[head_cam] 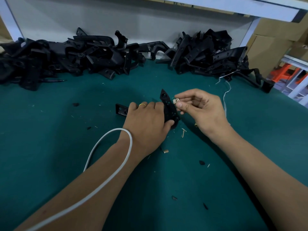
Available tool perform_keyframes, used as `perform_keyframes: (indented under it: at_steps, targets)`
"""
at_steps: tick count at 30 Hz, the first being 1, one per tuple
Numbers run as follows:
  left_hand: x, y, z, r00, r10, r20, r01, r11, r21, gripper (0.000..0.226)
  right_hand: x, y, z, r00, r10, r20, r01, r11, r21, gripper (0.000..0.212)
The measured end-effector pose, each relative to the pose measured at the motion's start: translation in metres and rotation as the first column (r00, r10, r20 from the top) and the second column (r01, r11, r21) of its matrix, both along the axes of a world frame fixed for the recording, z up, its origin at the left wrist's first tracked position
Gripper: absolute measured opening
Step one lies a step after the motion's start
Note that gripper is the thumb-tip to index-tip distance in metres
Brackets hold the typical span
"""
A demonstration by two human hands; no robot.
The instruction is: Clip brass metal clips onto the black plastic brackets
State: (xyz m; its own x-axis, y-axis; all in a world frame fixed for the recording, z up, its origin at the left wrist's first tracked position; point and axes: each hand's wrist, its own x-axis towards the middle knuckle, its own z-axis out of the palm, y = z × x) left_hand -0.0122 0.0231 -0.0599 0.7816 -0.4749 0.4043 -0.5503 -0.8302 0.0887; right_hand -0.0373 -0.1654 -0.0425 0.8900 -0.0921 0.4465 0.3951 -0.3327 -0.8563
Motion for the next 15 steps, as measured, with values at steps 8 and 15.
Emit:
perform_keyframes:
  at_steps: [8, 15]
  targets:
    - [-0.0003, -0.0008, -0.0004, 1.0, -0.009, 0.0, 0.009, 1.0, 0.007, 0.052, -0.0003, 0.0002, -0.0001, 1.0, -0.021, 0.012, 0.021, 0.998, -0.066, 0.021]
    - [-0.0013, -0.0017, -0.0009, 1.0, -0.02, 0.005, 0.02, 1.0, 0.007, 0.051, -0.0013, 0.0013, -0.0001, 0.993, -0.113, 0.03, 0.116, 0.981, -0.157, 0.014]
